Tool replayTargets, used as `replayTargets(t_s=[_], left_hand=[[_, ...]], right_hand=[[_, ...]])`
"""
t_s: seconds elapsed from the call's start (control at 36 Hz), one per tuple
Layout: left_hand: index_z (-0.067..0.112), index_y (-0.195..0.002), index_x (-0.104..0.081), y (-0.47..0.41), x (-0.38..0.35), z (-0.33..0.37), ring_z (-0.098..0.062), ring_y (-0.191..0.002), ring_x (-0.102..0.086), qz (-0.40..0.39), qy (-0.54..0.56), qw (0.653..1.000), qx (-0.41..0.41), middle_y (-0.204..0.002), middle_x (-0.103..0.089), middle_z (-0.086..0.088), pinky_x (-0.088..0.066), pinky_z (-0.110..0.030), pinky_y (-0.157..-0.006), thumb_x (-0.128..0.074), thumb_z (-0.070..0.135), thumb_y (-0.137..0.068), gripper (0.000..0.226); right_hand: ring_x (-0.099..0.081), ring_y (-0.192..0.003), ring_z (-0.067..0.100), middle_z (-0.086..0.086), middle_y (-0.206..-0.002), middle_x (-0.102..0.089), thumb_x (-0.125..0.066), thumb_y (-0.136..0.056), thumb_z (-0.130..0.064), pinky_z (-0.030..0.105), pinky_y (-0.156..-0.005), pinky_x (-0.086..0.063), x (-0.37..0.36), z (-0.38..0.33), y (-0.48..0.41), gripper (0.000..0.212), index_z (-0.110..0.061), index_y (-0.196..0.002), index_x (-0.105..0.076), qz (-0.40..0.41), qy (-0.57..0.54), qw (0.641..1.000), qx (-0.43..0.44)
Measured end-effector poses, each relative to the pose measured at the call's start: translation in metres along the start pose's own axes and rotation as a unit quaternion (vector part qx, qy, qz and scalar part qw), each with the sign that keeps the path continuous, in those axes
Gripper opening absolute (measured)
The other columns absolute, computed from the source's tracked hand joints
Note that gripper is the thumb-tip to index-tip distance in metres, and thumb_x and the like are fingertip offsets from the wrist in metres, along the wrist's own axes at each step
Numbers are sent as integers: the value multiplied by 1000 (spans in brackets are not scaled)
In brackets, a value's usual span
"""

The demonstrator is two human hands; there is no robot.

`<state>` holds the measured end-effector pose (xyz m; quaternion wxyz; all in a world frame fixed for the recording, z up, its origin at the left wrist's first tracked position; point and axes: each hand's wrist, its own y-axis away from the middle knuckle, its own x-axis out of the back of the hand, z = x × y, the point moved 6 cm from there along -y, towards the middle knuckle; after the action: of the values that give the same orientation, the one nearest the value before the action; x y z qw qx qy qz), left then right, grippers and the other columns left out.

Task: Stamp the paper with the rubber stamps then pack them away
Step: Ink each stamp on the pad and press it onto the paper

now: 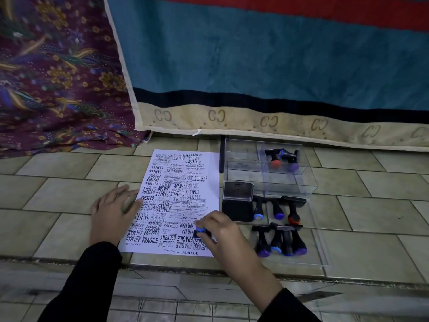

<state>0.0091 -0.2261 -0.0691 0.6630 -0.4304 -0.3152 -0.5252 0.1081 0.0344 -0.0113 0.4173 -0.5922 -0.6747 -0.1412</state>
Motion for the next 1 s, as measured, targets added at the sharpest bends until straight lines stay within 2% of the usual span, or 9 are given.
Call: replayTargets(t_s=[0.14, 0.22, 0.31, 0.44, 0.61, 0.81, 1.0], left_hand=[[36, -111, -68, 0, -1, -1, -18, -129, -46, -1, 3, 1000, -1, -134, -57, 6, -22, -43, -112, -41, 64, -79, 50], [35, -111, -68, 0, -1, -1, -19, -130, -46, -4, 1, 1000, 0, -135, -57, 6, -22, -44, -112, -44, 61, -81, 46], [34, -111, -69, 0, -1, -1, -19, -130, -46, -3, 0, 1000, 2, -135, -57, 6, -22, -43, -112, -47, 57, -81, 44], [34, -111, -69, 1, 0, 1, -19, -128, -46, 4, 6, 1000, 2, -133, -57, 6, -21, -41, -111, -50, 56, -81, 42], [35, -111, -68, 1, 1, 1, -19, -127, -47, 3, 2, 1000, -3, -134, -57, 7, -21, -41, -111, -47, 59, -81, 44], [35, -110, -69, 1, 1, 0, -20, -127, -48, 8, 3, 1000, -5, -132, -59, 6, -23, -43, -110, -40, 66, -79, 53], [36, -113, -67, 2, -1, 0, -19, -129, -44, -4, 8, 1000, -1, -136, -55, 7, -20, -42, -111, -43, 62, -82, 47]], right_hand=[[-63, -91, 16, 4, -103, -61, -63, -88, -12, 28, -82, -52, 2, 7, -7, 22, -11, -109, -66, 13, -16, 999, -31], [-62, -84, 11, 4, -103, -63, -65, -86, -10, 22, -82, -51, 7, 10, -10, 21, -10, -107, -68, 16, -49, 998, -49], [-63, -80, 7, 0, -99, -64, -69, -83, -7, 18, -78, -53, 29, 17, -10, 19, -10, -101, -70, 75, -89, 991, -72], [-64, -84, 3, -5, -101, -65, -70, -82, -5, 14, -81, -53, 69, 29, -8, 20, -11, -101, -70, 148, -58, 984, -79], [-64, -86, 9, 1, -103, -66, -68, -83, -2, 22, -83, -54, 77, 43, -1, 21, -7, -103, -68, 133, -12, 986, -98], [-63, -88, 9, 2, -102, -65, -69, -82, -2, 20, -84, -52, 68, 48, 3, 23, -7, -104, -69, 112, 21, 989, -93], [-64, -89, 14, 5, -100, -65, -68, -82, -2, 24, -83, -53, 65, 47, -3, 23, -5, -104, -69, 97, 48, 990, -93]])
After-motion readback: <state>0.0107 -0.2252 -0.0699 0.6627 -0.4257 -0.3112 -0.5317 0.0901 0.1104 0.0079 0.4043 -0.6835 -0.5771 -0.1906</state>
